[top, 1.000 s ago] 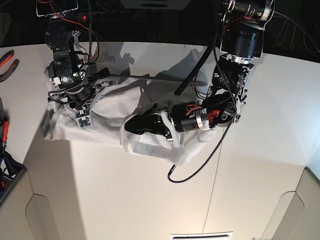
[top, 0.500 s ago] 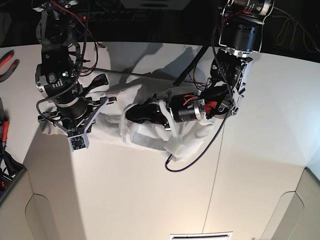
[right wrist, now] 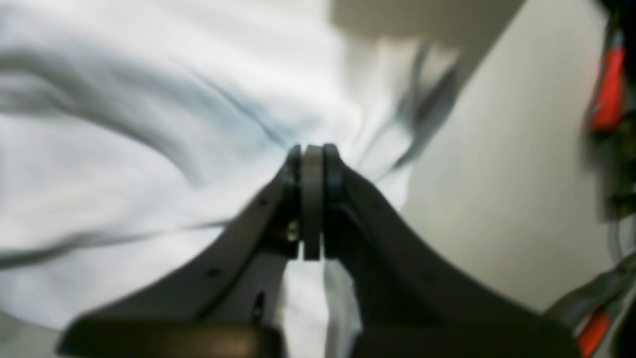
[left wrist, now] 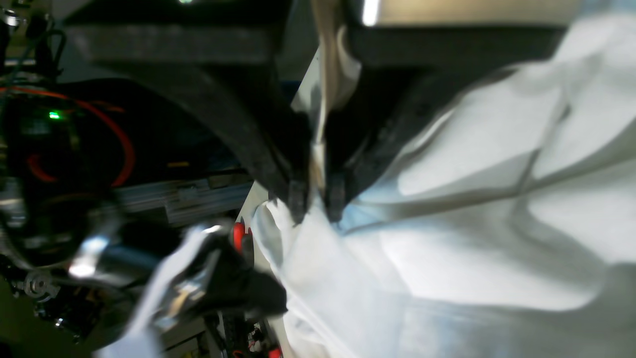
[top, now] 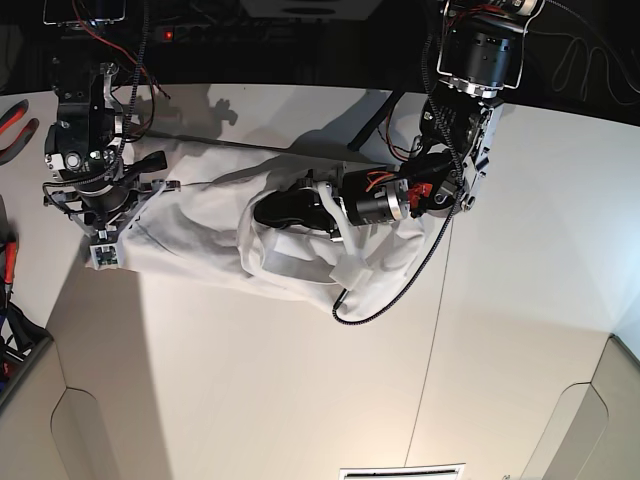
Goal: Layout the t-shirt on the table in an organized manner, then fold the t-shirt properly
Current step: 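Lay the folded end onto the shirt and open the left gripper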
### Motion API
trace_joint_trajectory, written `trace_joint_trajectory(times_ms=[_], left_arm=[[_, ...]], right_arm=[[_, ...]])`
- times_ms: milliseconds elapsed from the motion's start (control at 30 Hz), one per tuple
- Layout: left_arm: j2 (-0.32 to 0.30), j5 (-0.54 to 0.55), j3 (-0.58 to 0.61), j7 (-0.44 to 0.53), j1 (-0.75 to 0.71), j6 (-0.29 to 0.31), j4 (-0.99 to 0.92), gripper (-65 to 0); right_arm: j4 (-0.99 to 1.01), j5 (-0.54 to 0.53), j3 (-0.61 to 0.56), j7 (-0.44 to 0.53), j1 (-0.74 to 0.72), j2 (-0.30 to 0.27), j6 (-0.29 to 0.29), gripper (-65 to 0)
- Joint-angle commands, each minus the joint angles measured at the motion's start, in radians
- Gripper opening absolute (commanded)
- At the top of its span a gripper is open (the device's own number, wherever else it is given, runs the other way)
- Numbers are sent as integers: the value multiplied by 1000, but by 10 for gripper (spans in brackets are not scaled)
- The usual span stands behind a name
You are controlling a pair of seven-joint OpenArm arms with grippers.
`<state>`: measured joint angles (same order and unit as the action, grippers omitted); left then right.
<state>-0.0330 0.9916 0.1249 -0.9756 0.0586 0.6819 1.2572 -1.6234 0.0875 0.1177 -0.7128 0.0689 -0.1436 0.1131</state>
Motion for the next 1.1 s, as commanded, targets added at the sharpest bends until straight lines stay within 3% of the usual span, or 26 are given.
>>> trace_joint_trajectory(times_ms=[0,133,200,600,733,833,1067], left_arm=[[5,29,1,11,16,16,19,-650],[5,70,1,6,16,16,19,-386],[5,92,1,-1,16,16,19,-340],[5,355,0,-145,17,16,129,-340],[5,335,-2,-152,16,16,285,-340],[4,235,-2,-151,16,16,388,-340],[-1,157,-2,-151,1,16,417,-340]], right_arm=[[7,0,5,25,-13,-6,-4,-650],[67,-2,5,25,-13,-6,4,-650],[69,-2,5,25,-13,-6,6,-650],[69,-2,5,18,-49,-5,6,-650],[69,-2,5,8,-49,-5,6,-650],[69,-2,5,5,-49,-5,6,-650],[69,-2,5,5,-49,-5,6,-650]])
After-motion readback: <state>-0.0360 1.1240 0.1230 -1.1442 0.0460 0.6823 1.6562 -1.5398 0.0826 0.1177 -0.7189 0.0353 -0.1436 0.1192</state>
